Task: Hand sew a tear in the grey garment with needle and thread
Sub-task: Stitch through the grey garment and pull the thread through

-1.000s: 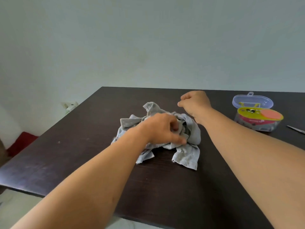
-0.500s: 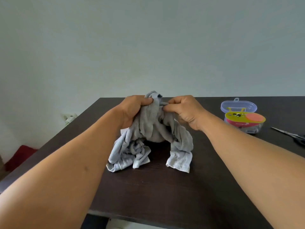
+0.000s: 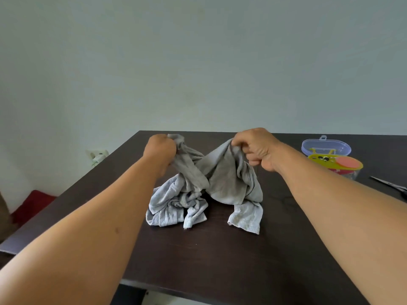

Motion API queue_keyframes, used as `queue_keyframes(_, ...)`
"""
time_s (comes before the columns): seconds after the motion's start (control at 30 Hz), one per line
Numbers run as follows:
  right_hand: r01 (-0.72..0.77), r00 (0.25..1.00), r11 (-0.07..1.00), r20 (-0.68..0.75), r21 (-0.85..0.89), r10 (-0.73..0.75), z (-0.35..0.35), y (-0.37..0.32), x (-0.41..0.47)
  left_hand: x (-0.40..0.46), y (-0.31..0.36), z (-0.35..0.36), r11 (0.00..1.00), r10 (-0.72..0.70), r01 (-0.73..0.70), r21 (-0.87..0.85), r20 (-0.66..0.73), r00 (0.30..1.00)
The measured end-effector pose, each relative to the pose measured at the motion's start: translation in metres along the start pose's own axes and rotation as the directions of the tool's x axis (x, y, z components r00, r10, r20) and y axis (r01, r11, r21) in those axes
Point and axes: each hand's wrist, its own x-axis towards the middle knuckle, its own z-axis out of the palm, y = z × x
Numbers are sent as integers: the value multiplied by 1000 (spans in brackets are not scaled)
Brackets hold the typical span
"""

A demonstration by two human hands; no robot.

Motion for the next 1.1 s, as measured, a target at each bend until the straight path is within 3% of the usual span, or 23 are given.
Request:
queue_keyframes(0.07,-38,989,989,136,-144,58,0,-4,-5,-2,9,4,926,-96,134,-354,121,988)
queue_keyframes(0.13,32,991,995,130,-96,-19,3,-7,-5,-9,18,4,808,-93,250,-533,303,948)
queue_keyframes(0.23,162,985,984,48,70,-166,15,-8,-2,-25,29,3,740,40,312,-596,502,864)
queue_keyframes(0.33,181,973,983,136,39,-185,31,-5,-6,-36,41,2,731,143,336,-594,615,775)
queue_keyframes(0.43,222,975,970,25,-98,-221,35,0,-1,-34,44,-4,753,113,299,-586,562,819)
queue_keyframes(0.53,279,952,960,-131,5,-276,28,-5,-1,-19,39,-12,823,-3,209,-528,364,931)
queue_keyframes(0.63,308,943,950,-144,42,-300,19,-19,-7,-14,41,-19,901,-22,102,-421,191,981)
queue_keyframes(0.7,309,947,950,-113,48,-302,15,-31,-9,-15,50,-23,845,9,123,-521,243,970)
queue_keyframes(0.8,353,918,935,-182,-35,-353,15,-45,-6,-14,63,-29,737,74,195,-648,363,929)
queue_keyframes(0.9,387,876,910,-250,-148,-413,19,-42,-1,-20,66,-29,809,79,220,-545,471,879)
queue_keyframes(0.93,388,871,907,-259,-161,-419,21,-39,1,-26,66,-29,868,71,210,-449,531,844)
queue_keyframes(1.0,371,866,907,-280,-198,-415,24,-32,4,-33,61,-28,988,36,60,-144,583,812)
queue_keyframes(1.03,357,866,909,-289,-217,-409,25,-28,5,-34,58,-27,1000,9,-5,-8,591,807)
queue_keyframes(1.1,325,873,913,-293,-247,-390,29,-23,5,-35,55,-24,1000,-17,2,26,576,818)
